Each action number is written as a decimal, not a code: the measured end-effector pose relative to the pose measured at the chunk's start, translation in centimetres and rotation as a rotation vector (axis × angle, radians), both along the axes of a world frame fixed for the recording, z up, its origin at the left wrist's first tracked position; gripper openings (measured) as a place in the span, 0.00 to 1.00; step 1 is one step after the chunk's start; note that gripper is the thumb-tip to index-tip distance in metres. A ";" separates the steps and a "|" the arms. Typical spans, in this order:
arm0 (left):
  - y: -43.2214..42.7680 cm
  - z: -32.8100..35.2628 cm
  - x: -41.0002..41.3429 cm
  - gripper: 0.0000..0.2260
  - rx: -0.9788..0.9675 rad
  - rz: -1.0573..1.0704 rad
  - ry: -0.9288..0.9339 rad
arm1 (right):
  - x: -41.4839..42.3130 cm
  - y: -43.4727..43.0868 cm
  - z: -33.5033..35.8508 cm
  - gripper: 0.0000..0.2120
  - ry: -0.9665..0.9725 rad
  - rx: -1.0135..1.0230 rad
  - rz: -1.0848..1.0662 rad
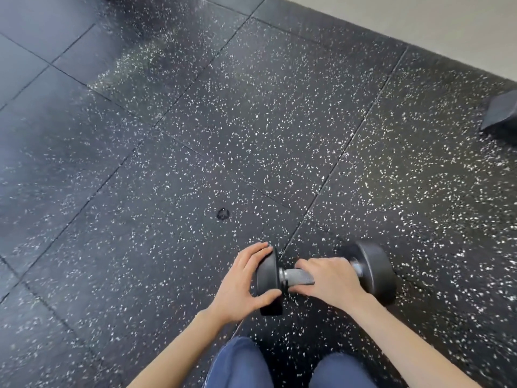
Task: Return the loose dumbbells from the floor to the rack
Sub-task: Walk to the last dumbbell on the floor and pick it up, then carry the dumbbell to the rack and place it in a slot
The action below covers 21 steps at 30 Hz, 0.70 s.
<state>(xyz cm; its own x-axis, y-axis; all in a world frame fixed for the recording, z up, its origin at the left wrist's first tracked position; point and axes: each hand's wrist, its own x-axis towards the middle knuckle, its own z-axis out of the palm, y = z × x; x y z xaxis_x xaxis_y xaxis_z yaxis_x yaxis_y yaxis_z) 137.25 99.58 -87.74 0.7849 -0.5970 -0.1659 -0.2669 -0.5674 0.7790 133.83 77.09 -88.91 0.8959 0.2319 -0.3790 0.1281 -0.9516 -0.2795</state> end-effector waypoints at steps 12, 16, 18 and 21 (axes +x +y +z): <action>-0.3 3.6 -0.9 0.30 -0.078 0.000 0.106 | -0.2 -0.3 4.7 0.30 0.191 0.026 0.087; -0.1 11.7 -1.8 0.30 -0.082 0.026 0.143 | -0.5 -0.3 13.0 0.31 0.232 0.024 0.120; -0.1 16.9 -2.2 0.30 -0.087 0.050 0.156 | -0.5 -0.1 18.5 0.31 0.245 0.015 0.128; 0.1 25.7 -2.7 0.30 -0.118 0.074 0.162 | -0.4 0.0 27.6 0.34 0.234 0.015 0.171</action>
<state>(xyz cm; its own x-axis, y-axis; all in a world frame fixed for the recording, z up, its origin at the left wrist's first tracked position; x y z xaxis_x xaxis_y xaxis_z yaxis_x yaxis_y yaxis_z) 134.56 99.68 -62.06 0.7962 -0.5612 -0.2260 -0.0931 -0.4828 0.8708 133.48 77.12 -61.34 0.7319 0.3793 -0.5661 0.2167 -0.9172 -0.3344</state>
